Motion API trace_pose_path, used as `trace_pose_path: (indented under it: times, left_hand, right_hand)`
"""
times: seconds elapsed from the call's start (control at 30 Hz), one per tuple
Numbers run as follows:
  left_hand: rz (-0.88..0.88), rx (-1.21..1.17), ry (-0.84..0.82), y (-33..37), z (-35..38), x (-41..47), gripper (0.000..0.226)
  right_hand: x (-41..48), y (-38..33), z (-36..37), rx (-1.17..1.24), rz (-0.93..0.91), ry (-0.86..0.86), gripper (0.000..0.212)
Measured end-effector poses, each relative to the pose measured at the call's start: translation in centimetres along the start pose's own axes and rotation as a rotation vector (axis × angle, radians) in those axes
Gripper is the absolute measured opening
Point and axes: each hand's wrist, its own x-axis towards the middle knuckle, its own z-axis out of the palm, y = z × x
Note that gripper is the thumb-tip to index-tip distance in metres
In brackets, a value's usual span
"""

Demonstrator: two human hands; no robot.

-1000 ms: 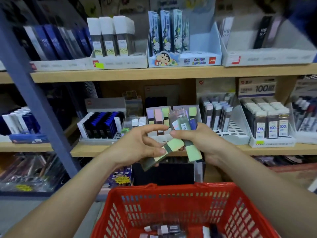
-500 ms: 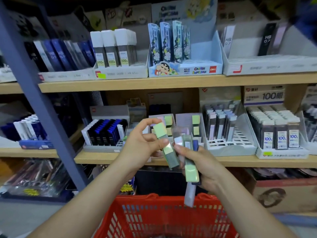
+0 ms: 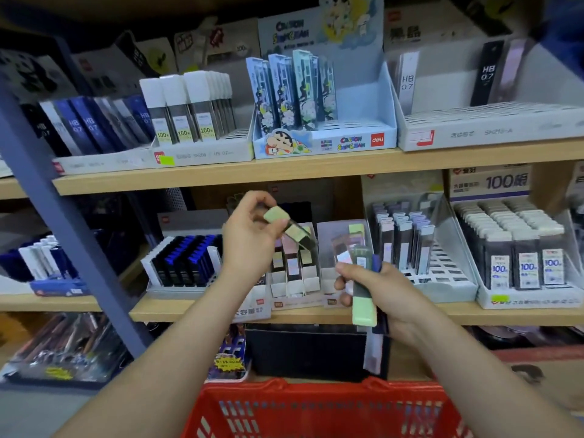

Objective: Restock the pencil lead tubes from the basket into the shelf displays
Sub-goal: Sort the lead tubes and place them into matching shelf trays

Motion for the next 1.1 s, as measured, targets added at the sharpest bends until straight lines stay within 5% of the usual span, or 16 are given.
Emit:
trace_pose_path:
  times: [0.17, 0.57, 0.9, 1.1]
  left_hand:
    - [0.056, 0.281, -0.100, -1.6, 2.2, 2.3, 0.032]
    - [0.101, 0.646, -0.317, -4.2, 4.4, 3.3, 0.029]
    - [0.161, 0.805, -0.237, -5.6, 4.9, 3.9, 0.022]
    - [0.056, 0.751, -0.210, -4.7, 4.9, 3.9, 0.023]
  right_hand:
    - [1.3, -1.5, -2.1, -0.120, 0.039, -0.053, 0.015]
    - [3.1, -0.6, -3.0, 0.169, 0.114, -0.068, 0.015]
    - [4.3, 0.2, -2.6, 0.198, 0.159, -0.041, 0.024]
    - [4.0, 0.5, -1.9, 0.194, 0.179, -0.049, 0.010]
